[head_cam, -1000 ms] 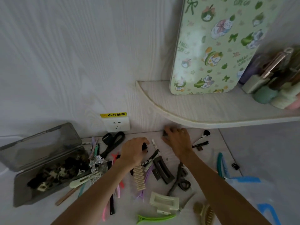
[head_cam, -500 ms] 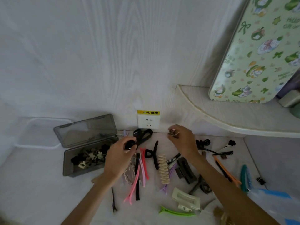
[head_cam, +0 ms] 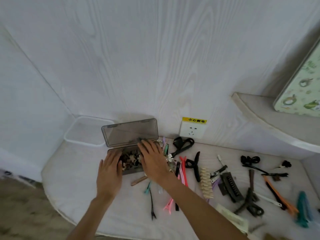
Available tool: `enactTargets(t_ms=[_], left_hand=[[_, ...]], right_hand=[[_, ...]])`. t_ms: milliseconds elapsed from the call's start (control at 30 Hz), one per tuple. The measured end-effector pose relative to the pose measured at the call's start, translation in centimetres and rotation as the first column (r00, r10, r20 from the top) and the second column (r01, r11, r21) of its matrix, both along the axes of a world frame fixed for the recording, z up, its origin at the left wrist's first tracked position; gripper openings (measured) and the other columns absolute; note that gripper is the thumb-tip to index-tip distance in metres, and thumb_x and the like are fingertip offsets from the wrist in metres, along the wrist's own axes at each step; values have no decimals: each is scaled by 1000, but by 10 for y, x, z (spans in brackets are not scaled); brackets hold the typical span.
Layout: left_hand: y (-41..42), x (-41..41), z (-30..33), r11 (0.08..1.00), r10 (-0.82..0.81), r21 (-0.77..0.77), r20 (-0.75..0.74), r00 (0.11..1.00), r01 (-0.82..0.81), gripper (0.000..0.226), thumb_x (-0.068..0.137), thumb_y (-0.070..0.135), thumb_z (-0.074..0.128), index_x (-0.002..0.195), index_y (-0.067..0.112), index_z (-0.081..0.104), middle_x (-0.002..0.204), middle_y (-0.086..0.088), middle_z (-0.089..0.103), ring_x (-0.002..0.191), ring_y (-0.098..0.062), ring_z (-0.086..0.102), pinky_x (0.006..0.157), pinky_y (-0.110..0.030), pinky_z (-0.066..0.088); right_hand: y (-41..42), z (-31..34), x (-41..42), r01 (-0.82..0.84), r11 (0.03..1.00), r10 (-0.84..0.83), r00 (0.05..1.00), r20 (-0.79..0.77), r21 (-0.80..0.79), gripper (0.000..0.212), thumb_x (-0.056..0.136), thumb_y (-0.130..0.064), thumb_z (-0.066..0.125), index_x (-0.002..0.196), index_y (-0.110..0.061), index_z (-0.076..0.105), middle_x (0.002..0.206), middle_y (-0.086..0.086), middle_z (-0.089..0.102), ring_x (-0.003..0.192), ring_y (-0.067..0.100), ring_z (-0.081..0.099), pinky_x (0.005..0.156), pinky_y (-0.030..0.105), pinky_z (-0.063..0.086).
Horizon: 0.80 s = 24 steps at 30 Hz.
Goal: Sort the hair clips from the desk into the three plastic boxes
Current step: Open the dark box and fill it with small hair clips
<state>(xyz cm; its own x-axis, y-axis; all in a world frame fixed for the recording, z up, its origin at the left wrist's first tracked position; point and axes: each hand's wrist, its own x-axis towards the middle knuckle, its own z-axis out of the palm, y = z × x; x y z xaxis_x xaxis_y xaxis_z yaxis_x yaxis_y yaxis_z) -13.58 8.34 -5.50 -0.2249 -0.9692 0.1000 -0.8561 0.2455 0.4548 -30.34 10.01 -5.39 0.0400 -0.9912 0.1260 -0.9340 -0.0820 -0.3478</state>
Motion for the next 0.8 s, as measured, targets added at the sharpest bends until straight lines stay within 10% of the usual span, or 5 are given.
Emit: enactTargets(t_ms=[200,467,800], left_hand=[[1,5,-4,997,-71,-15,220,973,76,46,93,35,35,131,17,51,144,-6,43,139,-24,29,111,-48,24],[5,-138,46,919,-386,-97,-16,923,382,33,76,6,67,106,17,65,107,-1,68,101,-26,61,89,-39,47],[67,-359,20,583,-787,222,-86,611,782,47,96,17,41,141,28,32,146,2,38,129,-19,39,102,-35,40]], right_hand=[[5,10,-11,-129,977,136,990,-33,171,68,86,-40,2,148,-15,16,157,4,16,145,22,11,118,41,7],[77,51,-145,214,932,-308,893,328,291,33,95,-10,39,124,-14,54,132,5,52,122,20,46,105,33,36],[211,38,-325,702,481,-768,626,-133,525,44,93,-16,45,136,-12,37,133,13,47,120,29,48,95,33,40]])
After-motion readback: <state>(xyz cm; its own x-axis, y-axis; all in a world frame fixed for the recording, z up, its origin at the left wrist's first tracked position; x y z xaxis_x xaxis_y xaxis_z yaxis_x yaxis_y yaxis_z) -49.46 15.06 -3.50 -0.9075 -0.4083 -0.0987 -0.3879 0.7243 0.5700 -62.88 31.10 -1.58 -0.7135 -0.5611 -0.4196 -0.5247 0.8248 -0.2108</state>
